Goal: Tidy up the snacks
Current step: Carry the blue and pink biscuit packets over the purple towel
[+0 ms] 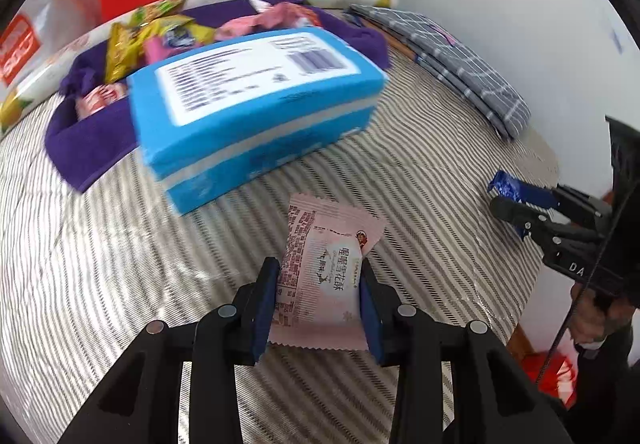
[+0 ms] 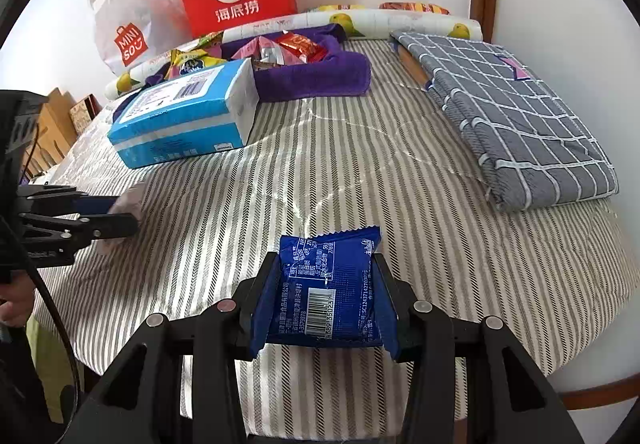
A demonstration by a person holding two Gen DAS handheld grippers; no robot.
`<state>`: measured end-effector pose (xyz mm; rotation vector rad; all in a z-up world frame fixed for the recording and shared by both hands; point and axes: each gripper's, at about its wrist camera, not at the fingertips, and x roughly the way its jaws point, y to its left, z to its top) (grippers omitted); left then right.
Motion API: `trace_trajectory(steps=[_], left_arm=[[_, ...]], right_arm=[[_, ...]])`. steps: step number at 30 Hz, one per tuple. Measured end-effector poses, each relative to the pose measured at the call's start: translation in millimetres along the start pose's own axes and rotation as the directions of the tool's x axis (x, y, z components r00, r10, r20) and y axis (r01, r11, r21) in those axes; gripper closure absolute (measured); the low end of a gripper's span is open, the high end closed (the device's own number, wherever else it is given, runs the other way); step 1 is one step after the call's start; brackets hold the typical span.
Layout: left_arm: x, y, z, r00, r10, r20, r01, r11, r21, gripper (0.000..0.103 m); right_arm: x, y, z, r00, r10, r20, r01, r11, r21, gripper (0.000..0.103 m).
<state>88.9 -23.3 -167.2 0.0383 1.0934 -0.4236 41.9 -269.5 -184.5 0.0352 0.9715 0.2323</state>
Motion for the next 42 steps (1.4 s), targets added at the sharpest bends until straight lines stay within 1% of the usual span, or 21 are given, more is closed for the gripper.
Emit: trace_trajectory(steps=[4,7,12,17,20,27,31,35,42], left_arm=[[-12.4,15.6,0.0,1.000,-0.002,0.024,0.003,0.998,-0.060,0.067],[-23.1,22.3,2.3,0.999,-0.008,0.047,0.011,0.997,-0.083,0.067],[-39.3,26.7,10.9,0.996,-0.010,0.085,0.018,0.996,-0.093,0.067],[-50.4,28.6,27.8,0.993,-0.021,0.115,0.031,0.996,-0.084,0.067],[-56.3,32.2,42.2,0.991,-0.021,0.132,0.034,0.995,-0.092,0.067],[-73.9,44.9,81.1,0.985,-0.007,0.171,0.023,0.995,-0.092,0.067],[-82.5,52.0,107.7,0.983,0.005,0.183,0.011,0.996,-0.088,0.067],[-88.3,57.6,131.1,0.980,0.022,0.199,-0.005,0.997,-0.082,0.067],[-94.1,69.9,169.1,0.972,0.025,0.235,-0.004,0.996,-0.092,0.067]], right_arm=[[2.8,7.0,9.0,1.000,0.014,0.007,-0.014,1.000,-0.004,0.059],[0.9,15.0,20.3,0.999,0.040,0.024,-0.039,0.999,-0.011,0.059],[-4.1,31.8,38.5,0.996,0.072,0.051,-0.069,0.996,-0.047,0.059],[-10.8,46.3,60.6,0.991,0.104,0.080,-0.099,0.993,-0.062,0.059],[-15.5,51.9,76.2,0.988,0.112,0.103,-0.106,0.992,-0.063,0.059],[-21.7,59.2,122.0,0.986,0.075,0.147,-0.066,0.996,-0.066,0.059],[-22.7,60.5,151.9,0.981,0.067,0.181,-0.058,0.997,-0.055,0.059],[-18.3,60.7,176.3,0.978,0.061,0.198,-0.054,0.998,-0.041,0.059],[-2.4,59.3,213.6,0.974,0.067,0.214,-0.066,0.998,-0.013,0.059]])
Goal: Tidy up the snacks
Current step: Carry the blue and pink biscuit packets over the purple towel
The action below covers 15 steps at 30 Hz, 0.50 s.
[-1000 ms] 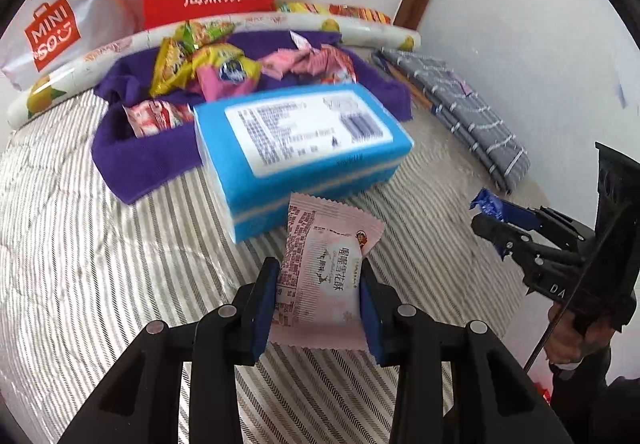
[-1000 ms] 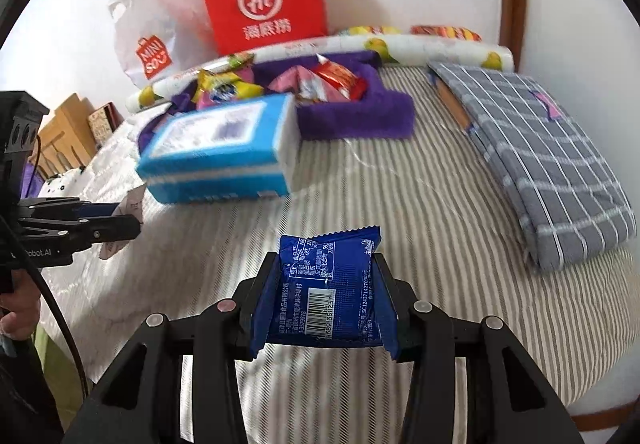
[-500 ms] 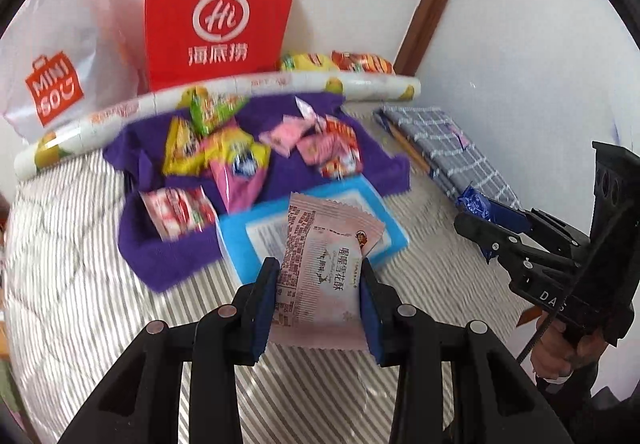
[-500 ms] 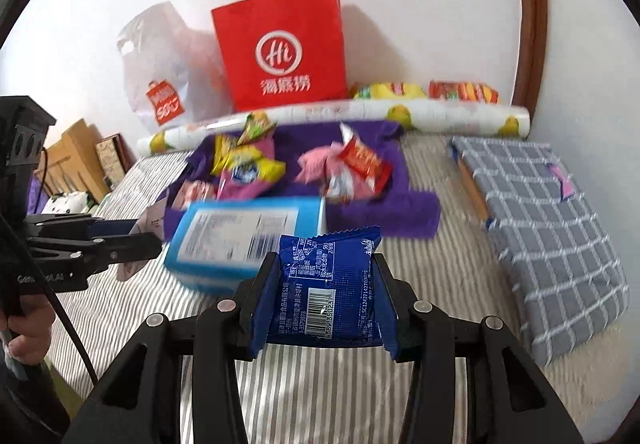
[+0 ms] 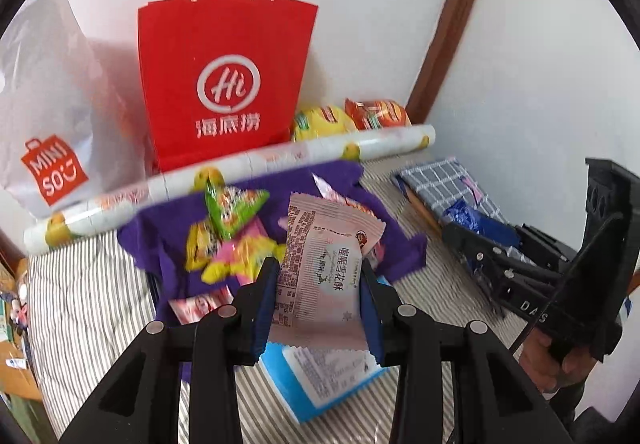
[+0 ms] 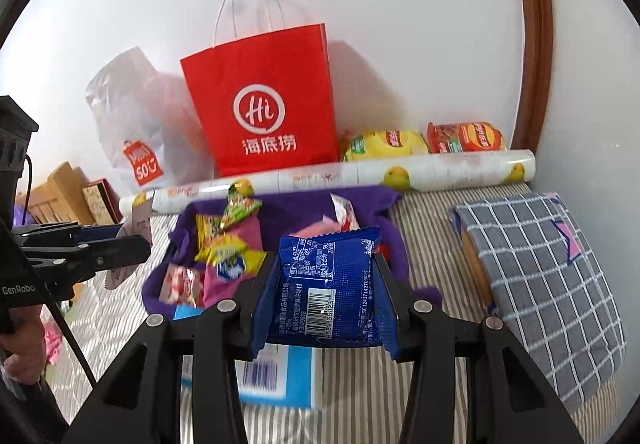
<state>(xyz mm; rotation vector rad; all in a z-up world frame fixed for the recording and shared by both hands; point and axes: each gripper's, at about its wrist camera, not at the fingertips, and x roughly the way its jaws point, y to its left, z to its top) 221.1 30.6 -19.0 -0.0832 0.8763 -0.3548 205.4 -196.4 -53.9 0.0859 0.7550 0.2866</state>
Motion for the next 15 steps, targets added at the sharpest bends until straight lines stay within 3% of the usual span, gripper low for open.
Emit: trace_trajectory(steps=[15], left_arm=[[38.8,39.2,47.0,1.000,-0.022,0.004,0.022,0.994,-0.109,0.067]], right_arm=[[46.7,3.3,45.3,1.000,0.016,0.016,-0.016,1.000,0.018,0.059]])
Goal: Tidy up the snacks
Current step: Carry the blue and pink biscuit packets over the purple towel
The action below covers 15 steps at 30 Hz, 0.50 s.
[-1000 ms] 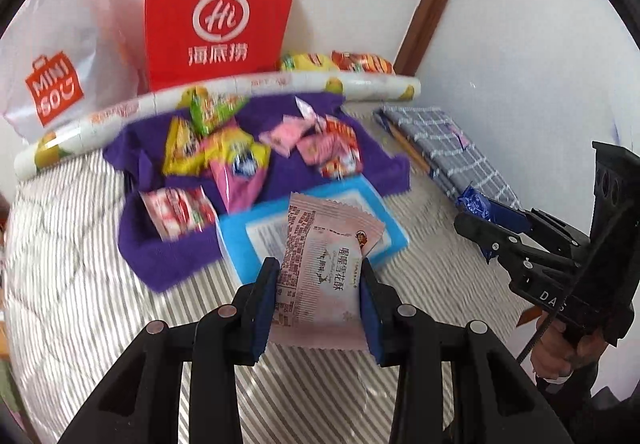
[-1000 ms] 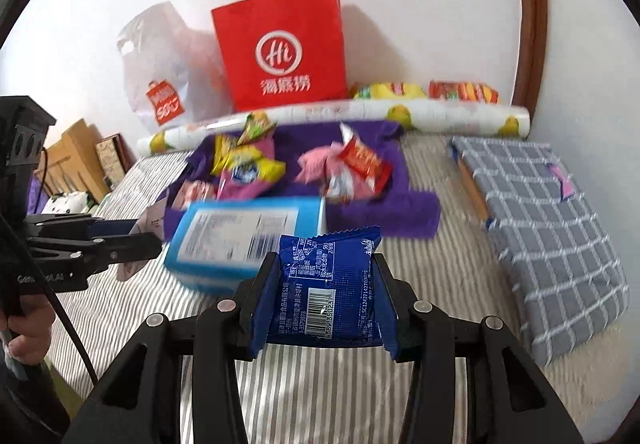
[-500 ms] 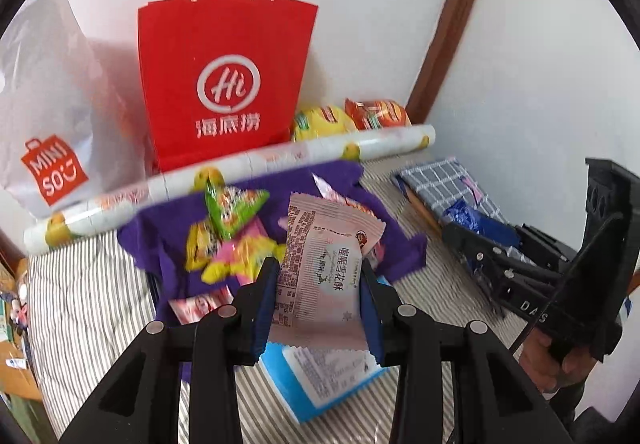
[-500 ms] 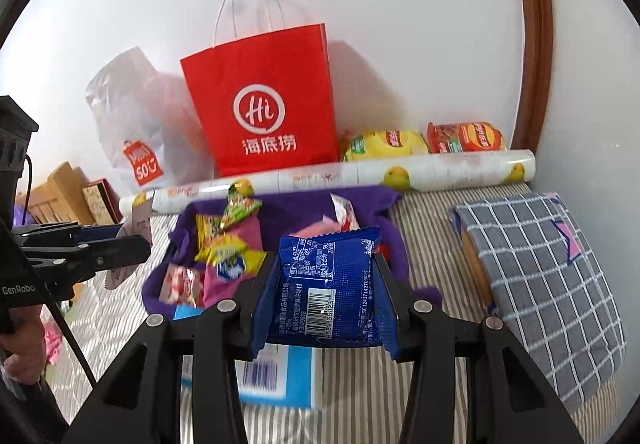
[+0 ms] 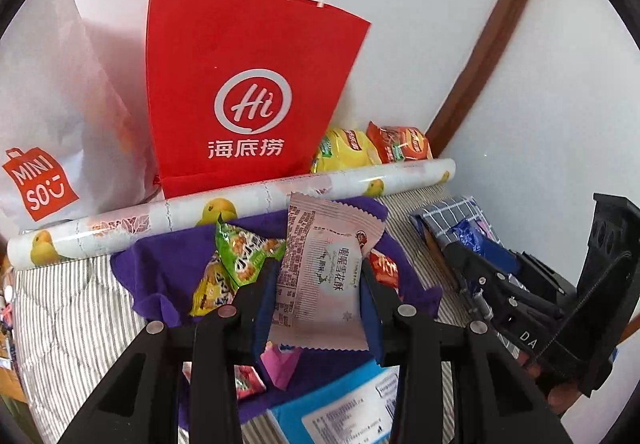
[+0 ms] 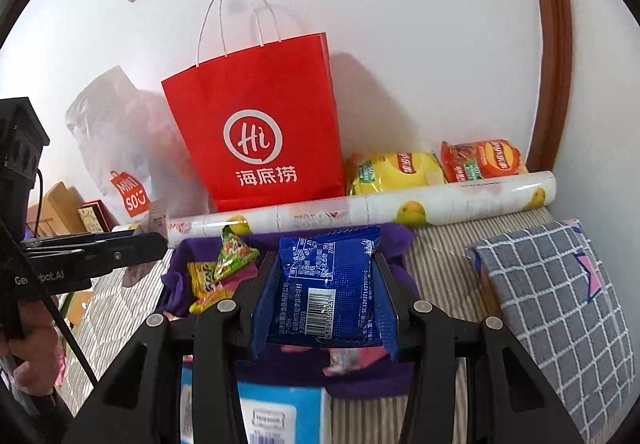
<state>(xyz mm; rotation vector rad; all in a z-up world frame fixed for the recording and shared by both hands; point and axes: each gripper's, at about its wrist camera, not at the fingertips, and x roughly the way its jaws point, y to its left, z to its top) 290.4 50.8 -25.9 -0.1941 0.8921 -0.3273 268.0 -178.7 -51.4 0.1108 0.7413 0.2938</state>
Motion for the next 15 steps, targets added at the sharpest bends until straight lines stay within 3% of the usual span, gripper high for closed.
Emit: trace_trajectory(steps=[15], left_arm=[[26.5,43.8,6.7,0.998,0.042,-0.035,-0.045,0.996,-0.083,0.067]], right_arm=[[70.1,-3.0,-3.1,0.997,0.067,-0.048,-0.064,0.995,0.072,0.059]])
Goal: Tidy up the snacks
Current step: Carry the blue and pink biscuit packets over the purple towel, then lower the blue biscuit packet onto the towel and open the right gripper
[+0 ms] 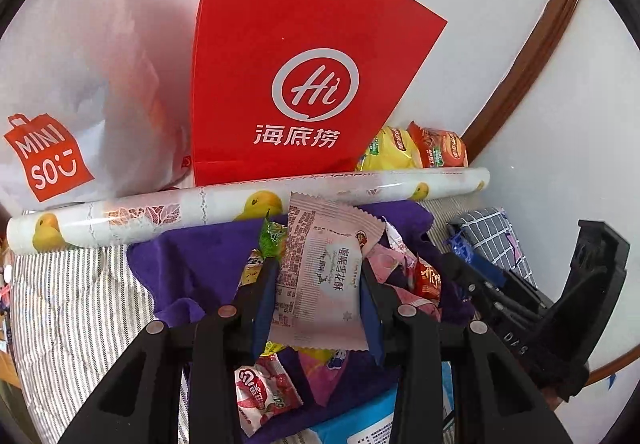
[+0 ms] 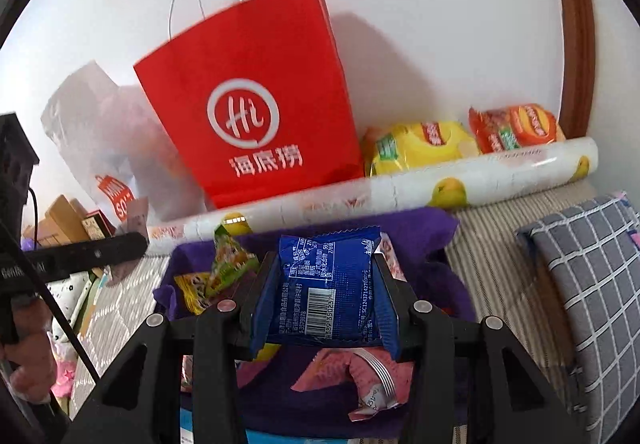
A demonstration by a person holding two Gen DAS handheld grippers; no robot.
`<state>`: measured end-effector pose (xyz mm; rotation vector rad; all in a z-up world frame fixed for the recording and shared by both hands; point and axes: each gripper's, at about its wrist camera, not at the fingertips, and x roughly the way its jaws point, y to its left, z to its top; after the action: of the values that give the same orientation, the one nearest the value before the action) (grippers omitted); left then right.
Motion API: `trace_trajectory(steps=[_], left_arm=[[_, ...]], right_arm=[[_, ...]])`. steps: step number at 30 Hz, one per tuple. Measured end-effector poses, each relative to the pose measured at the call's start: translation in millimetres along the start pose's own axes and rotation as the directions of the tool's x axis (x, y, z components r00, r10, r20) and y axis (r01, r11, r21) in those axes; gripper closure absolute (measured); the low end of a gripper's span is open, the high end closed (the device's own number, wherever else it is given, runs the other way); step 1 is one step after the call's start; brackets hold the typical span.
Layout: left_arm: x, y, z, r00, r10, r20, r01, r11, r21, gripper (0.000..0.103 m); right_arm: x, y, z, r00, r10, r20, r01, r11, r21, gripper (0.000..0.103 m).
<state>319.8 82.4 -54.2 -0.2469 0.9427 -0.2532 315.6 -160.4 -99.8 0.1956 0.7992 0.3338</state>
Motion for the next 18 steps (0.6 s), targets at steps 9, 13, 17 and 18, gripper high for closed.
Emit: trace_trajectory(steps=[9,13,17,18], left_arm=[[0.5,-12.4,-1.8,1.000,-0.006,-0.001,0.006,0.999,0.035,0.067],[-0.9,-12.4,-1.6,1.000,-0.006,-0.001,0.006,1.000,0.031,0.067],[-0.4,-10.7,-1.6,1.000,-0.001,-0.001,0.001,1.000,0.021,0.067],[0.1,-10.2,-1.5,1.000,0.001,-0.002,-0.001,1.000,0.020,0.067]], right_arm=[[2.3,0.0,-8.9,1.000,0.006,0.004,-0.006,1.000,-0.010,0.059],[1.8,1.2,-10.9,1.000,0.001,0.009,0.000,1.000,-0.019,0.059],[3.7,2.3,-11.6,1.000,0.008,0.004,-0.008,1.000,-0.021,0.059],[4.2,2.8,-11.9,1.000,0.007,0.003,-0.007,1.000,-0.023,0.059]])
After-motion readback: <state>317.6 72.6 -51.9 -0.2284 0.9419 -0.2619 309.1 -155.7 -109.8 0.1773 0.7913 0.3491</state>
